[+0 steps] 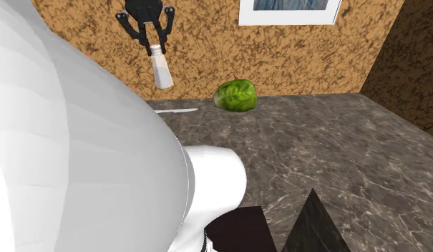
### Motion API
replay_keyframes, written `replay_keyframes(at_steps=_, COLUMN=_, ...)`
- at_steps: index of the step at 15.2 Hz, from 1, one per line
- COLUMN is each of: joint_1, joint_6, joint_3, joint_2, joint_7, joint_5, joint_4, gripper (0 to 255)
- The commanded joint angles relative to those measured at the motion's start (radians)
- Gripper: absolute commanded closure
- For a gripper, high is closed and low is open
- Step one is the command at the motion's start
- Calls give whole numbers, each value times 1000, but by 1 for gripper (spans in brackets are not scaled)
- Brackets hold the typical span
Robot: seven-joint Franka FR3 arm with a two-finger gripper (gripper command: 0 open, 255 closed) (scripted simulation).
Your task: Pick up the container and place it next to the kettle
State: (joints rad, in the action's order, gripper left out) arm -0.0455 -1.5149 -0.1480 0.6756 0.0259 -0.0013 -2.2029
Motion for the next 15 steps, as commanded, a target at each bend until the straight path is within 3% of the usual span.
replay_keyframes(at_steps=1, joint_1=13, joint_6=-2, joint_3=-42, joint_2=-8, joint_7=50, joint_5=26, joint_4=4, gripper=255)
replay_keyframes(at_steps=15, joint_1=71, joint_6=-3, joint_3=-353, joint_2=-203, joint_7=408, joint_5=143, joint_4=211, gripper=255)
